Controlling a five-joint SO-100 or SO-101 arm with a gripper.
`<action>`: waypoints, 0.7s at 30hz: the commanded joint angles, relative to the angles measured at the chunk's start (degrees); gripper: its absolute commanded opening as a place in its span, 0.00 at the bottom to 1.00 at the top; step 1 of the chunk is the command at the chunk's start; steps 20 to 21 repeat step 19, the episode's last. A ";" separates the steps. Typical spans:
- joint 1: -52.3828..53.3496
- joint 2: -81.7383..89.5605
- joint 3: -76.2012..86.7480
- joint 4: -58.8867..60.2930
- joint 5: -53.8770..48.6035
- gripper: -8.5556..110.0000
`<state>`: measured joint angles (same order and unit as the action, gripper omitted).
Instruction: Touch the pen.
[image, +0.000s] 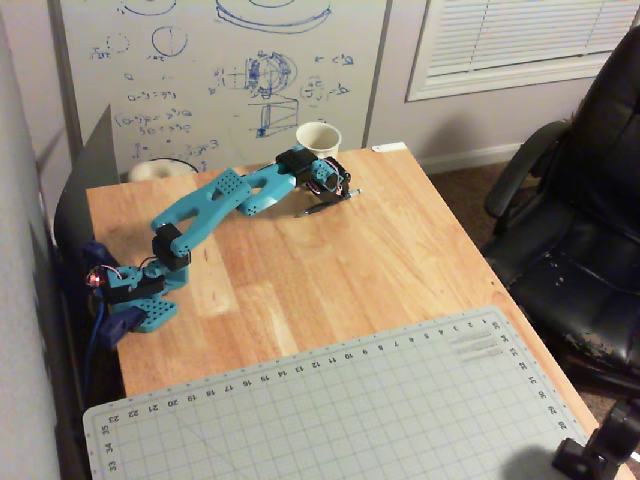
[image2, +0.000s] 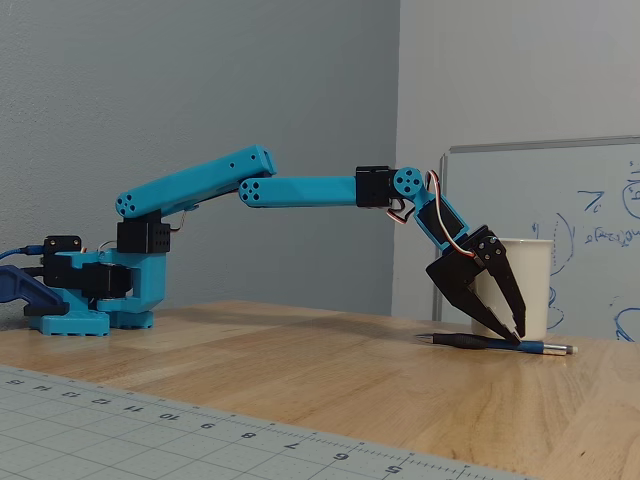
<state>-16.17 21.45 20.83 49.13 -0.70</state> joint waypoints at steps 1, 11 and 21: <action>-1.93 1.93 -3.78 -1.58 0.09 0.08; -1.67 1.93 -4.22 -1.58 -0.09 0.08; -2.02 1.93 -4.22 -1.58 -0.09 0.08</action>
